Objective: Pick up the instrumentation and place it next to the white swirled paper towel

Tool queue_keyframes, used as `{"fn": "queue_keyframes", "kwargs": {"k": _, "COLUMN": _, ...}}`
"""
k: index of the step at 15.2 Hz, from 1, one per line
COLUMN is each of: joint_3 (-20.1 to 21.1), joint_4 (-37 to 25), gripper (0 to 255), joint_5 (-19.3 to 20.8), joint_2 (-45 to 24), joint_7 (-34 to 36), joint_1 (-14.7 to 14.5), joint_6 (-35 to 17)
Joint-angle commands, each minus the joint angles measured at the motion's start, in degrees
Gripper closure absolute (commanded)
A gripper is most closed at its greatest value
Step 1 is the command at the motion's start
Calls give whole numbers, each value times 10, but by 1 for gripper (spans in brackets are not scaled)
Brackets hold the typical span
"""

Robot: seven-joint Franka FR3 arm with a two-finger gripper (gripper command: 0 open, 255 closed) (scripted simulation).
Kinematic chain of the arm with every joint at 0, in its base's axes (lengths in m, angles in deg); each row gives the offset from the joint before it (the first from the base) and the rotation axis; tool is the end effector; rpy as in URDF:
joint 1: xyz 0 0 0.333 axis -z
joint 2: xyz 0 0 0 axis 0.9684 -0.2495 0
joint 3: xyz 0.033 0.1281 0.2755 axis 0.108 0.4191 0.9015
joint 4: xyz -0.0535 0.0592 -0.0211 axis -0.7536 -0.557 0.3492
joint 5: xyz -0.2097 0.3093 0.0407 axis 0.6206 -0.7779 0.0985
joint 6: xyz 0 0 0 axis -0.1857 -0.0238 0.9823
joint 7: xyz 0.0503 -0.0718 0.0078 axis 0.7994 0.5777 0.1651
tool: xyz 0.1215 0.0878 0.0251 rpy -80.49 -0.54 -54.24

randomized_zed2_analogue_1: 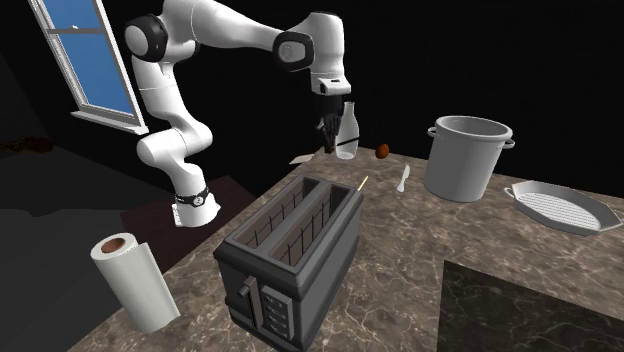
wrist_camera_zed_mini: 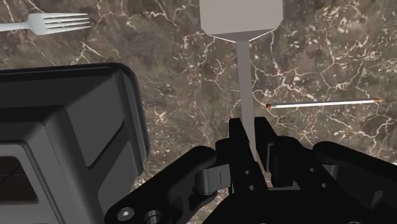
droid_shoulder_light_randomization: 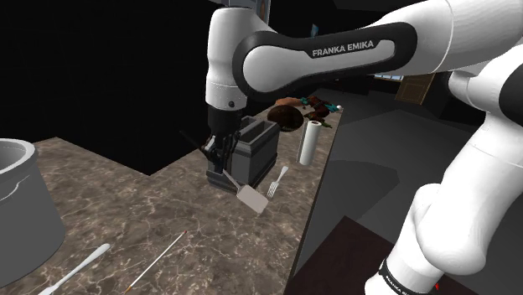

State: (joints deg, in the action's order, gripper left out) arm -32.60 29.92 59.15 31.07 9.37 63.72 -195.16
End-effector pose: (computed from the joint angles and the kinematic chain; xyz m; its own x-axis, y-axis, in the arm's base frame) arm 0.4396 0.2935 0.4829 0.9450 0.3203 0.0668 0.3210 -0.9471 -0.0006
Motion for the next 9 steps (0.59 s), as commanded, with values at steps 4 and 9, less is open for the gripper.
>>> {"fn": "queue_keyframes", "kwargs": {"k": 4, "joint_3": 0, "joint_4": -37, "gripper": 255, "joint_5": 0, "joint_2": 2, "joint_7": 1, "joint_1": 0, "joint_6": 39}}
{"fn": "queue_keyframes", "kwargs": {"k": 9, "joint_3": 0, "joint_4": -78, "gripper": 255, "joint_5": 1, "joint_2": -1, "joint_7": 1, "joint_1": 0, "joint_6": 78}}
